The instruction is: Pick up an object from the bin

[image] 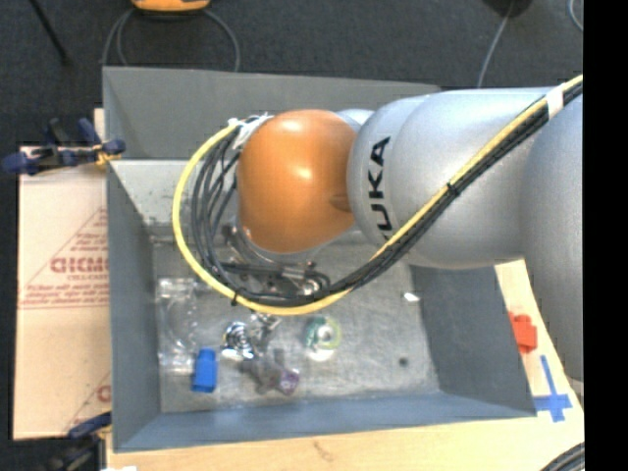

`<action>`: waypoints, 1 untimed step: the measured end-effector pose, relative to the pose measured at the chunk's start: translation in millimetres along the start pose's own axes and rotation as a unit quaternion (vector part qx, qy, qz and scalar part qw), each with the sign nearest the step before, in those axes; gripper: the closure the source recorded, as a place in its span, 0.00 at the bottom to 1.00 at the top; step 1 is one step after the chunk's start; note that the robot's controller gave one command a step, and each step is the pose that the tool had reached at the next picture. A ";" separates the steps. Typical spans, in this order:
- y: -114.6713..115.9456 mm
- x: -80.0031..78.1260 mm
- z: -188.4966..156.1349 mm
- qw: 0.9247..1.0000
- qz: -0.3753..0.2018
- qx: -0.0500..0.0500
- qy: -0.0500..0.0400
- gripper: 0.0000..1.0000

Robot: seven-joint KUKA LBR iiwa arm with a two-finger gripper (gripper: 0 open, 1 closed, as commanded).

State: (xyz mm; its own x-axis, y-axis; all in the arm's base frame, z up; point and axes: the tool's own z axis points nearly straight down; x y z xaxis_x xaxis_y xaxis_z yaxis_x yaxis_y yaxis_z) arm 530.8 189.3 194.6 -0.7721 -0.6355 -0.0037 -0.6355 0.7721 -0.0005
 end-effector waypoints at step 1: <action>-9.2 59.6 112.1 1.000 -0.021 0.001 -0.002 0.00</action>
Offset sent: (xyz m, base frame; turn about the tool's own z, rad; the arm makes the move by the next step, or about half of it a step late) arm -0.0461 -0.0487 -0.1246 -0.0429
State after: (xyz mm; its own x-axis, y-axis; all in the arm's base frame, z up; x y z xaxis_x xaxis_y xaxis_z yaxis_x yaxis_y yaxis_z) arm 490.9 144.5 82.3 -0.7453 -0.6667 -0.0076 -0.6667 0.7453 -0.0035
